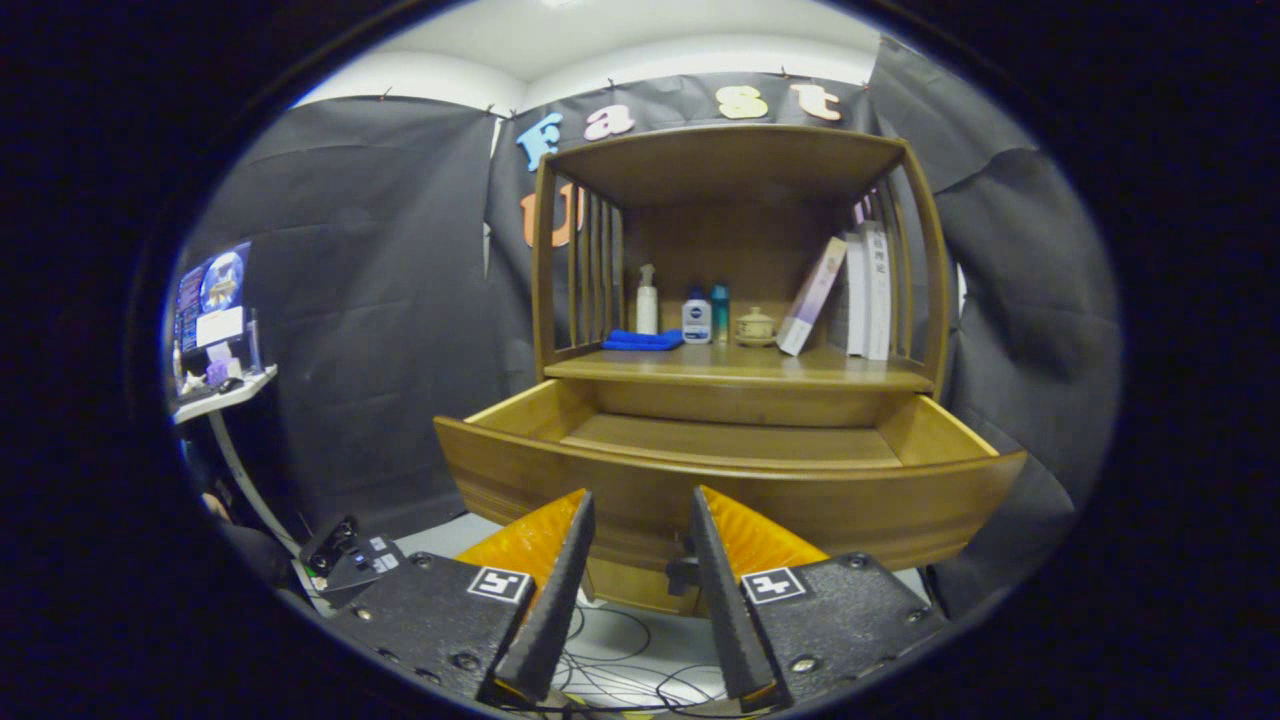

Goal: Pull open the drawer, take out the items inside it, and place them on the countertop above the cabinet.

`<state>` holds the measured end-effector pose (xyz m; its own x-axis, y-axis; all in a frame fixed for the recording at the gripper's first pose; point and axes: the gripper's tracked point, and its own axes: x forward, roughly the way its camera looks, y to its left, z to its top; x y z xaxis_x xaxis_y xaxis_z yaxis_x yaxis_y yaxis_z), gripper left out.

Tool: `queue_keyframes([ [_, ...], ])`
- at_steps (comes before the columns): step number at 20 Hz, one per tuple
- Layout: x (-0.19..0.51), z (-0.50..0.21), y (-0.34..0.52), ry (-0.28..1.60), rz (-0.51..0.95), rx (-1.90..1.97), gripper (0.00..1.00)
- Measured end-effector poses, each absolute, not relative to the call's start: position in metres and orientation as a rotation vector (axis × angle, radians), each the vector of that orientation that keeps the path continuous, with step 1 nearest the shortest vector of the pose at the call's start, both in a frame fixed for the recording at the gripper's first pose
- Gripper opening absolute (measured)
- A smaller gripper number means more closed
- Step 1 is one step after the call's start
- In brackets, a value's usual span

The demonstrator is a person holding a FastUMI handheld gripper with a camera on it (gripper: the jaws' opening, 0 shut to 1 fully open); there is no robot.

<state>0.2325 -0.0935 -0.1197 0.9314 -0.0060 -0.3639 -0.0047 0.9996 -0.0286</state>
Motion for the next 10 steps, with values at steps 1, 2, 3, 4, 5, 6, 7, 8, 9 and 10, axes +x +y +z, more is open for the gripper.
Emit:
queue_keyframes([
  [1,0.238,-0.118,-0.098,0.398,-0.003,-0.035,0.64],
  [2,0.244,-0.115,-0.101,0.421,-0.003,-0.032,0.69],
  [3,0.251,-0.112,-0.102,0.435,0.003,-0.027,0.69],
  [4,0.259,-0.108,-0.104,0.455,0.003,-0.016,0.69],
  [5,0.267,-0.107,-0.106,0.474,0.012,0.001,0.69],
  [6,0.275,-0.106,-0.108,0.501,0.017,0.015,0.70],
  [7,0.282,-0.106,-0.112,0.536,0.018,0.018,0.71],
  [8,0.291,-0.105,-0.116,0.568,0.021,0.020,0.72],
  [9,0.300,-0.106,-0.117,0.600,0.031,0.026,0.72],
  [10,0.307,-0.108,-0.120,0.645,0.034,0.027,0.72],
])
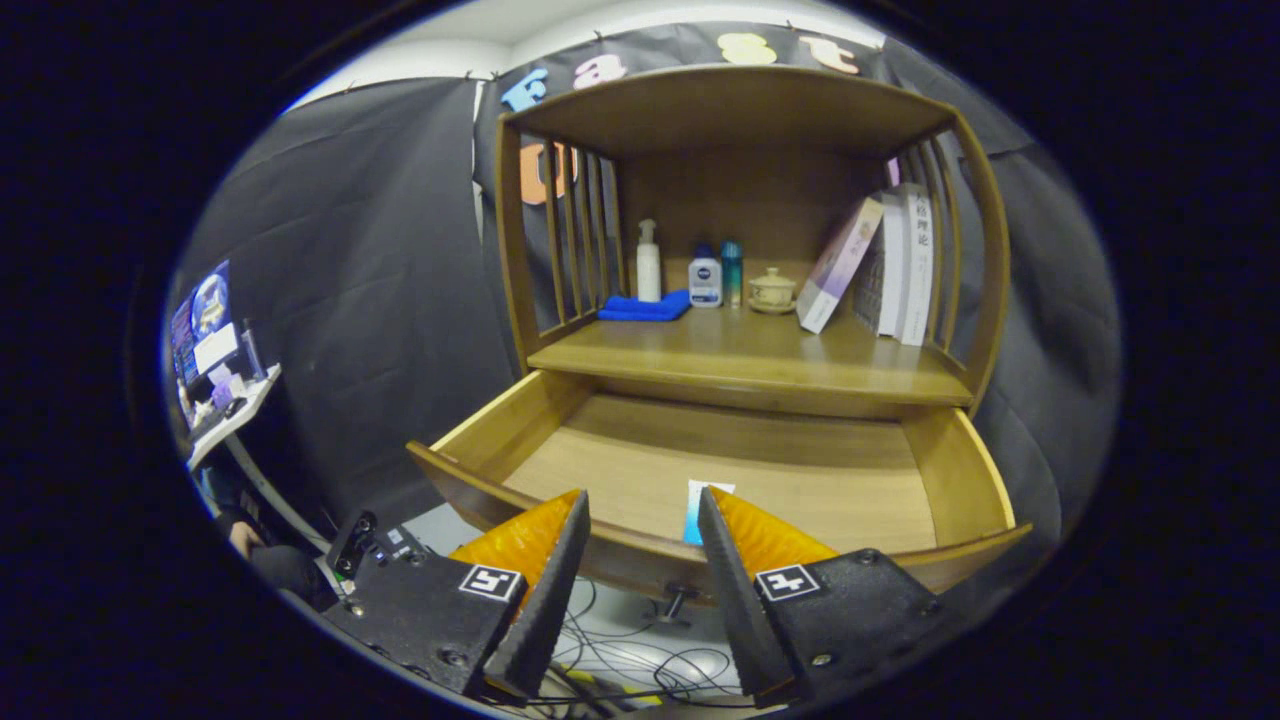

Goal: Pull open the drawer, take out the items inside it, and place them on the countertop above the cabinet.

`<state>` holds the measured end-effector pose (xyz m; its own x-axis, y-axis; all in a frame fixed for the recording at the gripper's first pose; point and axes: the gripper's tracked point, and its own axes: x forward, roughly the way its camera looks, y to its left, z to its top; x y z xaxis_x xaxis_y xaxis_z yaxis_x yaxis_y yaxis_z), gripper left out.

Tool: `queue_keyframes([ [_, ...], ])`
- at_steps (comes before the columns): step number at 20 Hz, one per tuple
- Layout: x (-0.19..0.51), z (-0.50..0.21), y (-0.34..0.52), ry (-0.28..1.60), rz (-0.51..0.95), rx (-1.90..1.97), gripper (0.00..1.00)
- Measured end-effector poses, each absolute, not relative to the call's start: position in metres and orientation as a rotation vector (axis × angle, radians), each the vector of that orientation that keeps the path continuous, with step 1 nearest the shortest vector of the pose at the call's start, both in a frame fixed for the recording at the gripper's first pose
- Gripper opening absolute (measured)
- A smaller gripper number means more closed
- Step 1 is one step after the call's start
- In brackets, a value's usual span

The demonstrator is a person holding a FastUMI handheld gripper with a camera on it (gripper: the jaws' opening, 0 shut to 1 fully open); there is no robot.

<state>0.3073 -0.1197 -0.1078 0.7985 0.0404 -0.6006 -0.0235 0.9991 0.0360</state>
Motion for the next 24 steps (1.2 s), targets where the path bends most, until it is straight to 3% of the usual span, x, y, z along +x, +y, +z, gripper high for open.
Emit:
queue_keyframes([
  [11,0.349,-0.174,-0.132,1.116,0.062,0.043,0.72],
  [24,0.356,-0.228,-0.162,1.394,-0.076,0.095,0.72],
])
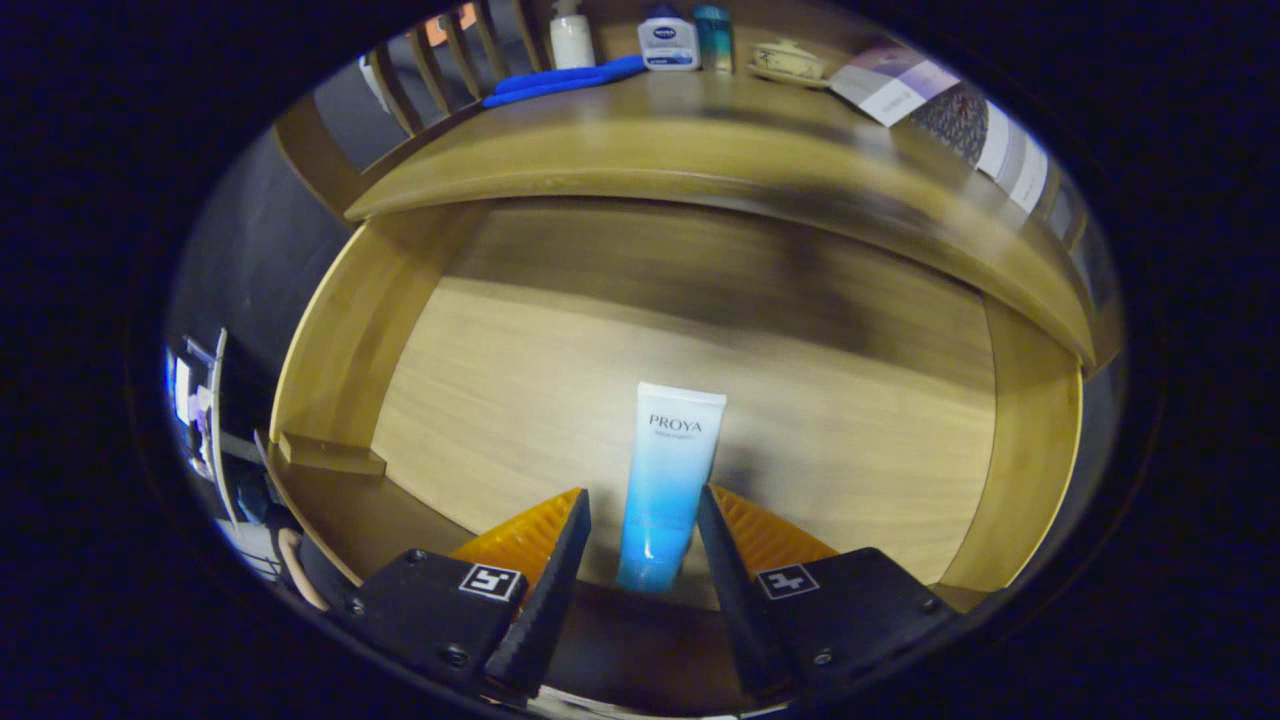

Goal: Pull open the drawer, take out the items inside it, and place them on the countertop above the cabinet.

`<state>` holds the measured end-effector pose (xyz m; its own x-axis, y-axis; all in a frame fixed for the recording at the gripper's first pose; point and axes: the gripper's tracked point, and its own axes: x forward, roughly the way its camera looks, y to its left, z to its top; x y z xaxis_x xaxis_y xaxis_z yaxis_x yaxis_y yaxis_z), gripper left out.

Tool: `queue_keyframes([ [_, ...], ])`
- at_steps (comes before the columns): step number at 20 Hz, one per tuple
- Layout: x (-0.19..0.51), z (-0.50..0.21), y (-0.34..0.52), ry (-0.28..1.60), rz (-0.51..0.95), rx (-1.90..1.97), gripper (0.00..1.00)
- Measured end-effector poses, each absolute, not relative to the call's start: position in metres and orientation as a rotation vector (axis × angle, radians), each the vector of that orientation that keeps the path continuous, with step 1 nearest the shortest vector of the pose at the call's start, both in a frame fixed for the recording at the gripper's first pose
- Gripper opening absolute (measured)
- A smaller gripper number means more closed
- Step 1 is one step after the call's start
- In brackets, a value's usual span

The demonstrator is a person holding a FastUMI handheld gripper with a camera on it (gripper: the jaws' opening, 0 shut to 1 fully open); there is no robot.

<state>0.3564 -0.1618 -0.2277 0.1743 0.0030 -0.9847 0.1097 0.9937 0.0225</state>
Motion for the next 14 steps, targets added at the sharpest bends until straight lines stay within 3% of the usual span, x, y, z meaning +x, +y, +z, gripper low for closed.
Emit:
queue_keyframes([
  [9,0.355,-0.245,-0.165,1.478,-0.088,-0.003,0.72],
  [14,0.355,-0.246,-0.169,1.475,-0.117,-0.020,0.65],
])
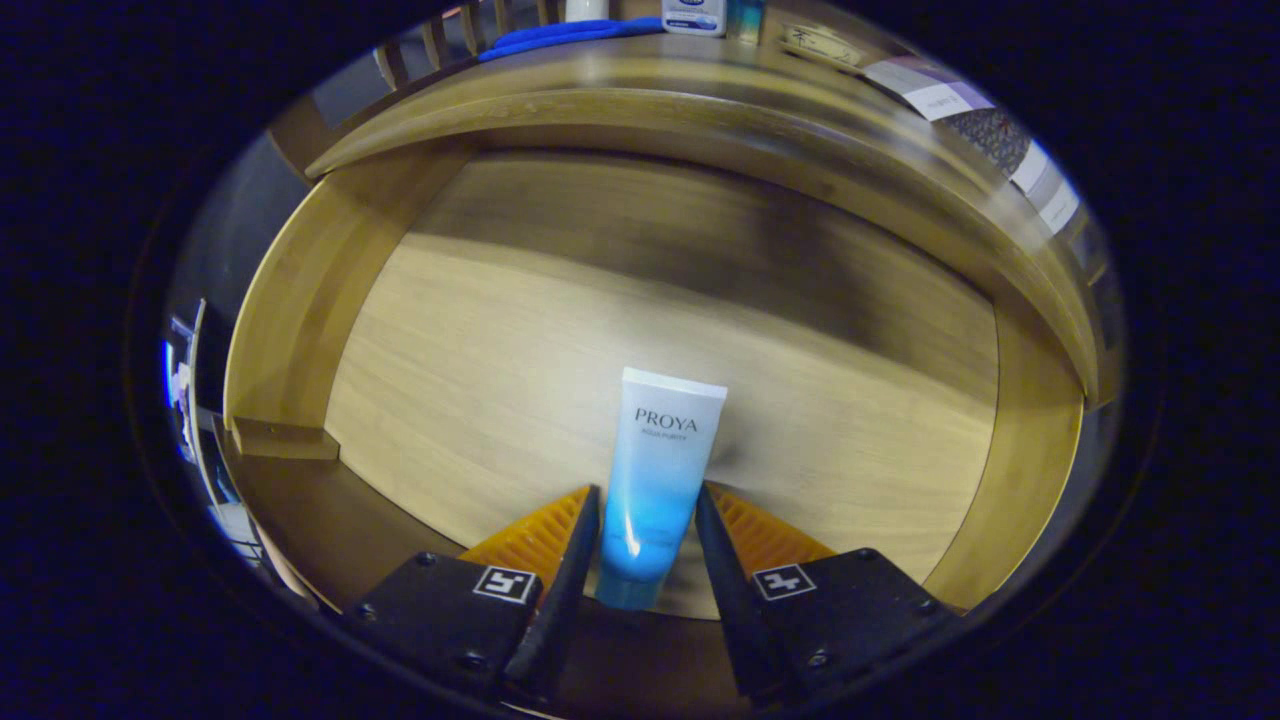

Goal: Pull open the drawer, take out the items inside it, and place them on the countertop above the cabinet.

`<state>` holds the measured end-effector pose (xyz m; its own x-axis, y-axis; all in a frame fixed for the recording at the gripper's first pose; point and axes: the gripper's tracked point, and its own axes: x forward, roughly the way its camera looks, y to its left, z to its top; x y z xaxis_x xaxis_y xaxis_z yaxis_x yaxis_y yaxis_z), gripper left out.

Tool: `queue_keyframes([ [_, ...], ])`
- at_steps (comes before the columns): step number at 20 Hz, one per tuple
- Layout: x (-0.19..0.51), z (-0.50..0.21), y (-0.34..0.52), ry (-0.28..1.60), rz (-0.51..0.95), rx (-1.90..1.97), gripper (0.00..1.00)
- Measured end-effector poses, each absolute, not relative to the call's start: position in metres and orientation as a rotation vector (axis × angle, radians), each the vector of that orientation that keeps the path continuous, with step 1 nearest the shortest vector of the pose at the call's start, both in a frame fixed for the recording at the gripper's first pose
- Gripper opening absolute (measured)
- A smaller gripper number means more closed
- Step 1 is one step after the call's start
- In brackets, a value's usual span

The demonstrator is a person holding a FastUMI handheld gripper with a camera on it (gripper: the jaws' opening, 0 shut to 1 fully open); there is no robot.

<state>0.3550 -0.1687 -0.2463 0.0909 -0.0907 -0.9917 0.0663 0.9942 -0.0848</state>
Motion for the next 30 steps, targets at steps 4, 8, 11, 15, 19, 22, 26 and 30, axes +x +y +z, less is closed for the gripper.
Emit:
queue_keyframes([
  [4,0.356,-0.244,-0.176,1.450,-0.156,0.005,0.51],
  [8,0.360,-0.222,-0.173,1.394,-0.147,0.042,0.49],
  [11,0.364,-0.197,-0.170,1.349,-0.139,0.036,0.47],
  [15,0.370,-0.169,-0.172,1.314,-0.141,0.029,0.47],
  [19,0.379,-0.142,-0.176,1.271,-0.148,0.022,0.47],
  [22,0.391,-0.125,-0.180,1.248,-0.153,0.035,0.47],
  [26,0.415,-0.103,-0.194,1.205,-0.185,0.033,0.47],
  [30,0.440,-0.090,-0.207,1.189,-0.213,0.022,0.47],
])
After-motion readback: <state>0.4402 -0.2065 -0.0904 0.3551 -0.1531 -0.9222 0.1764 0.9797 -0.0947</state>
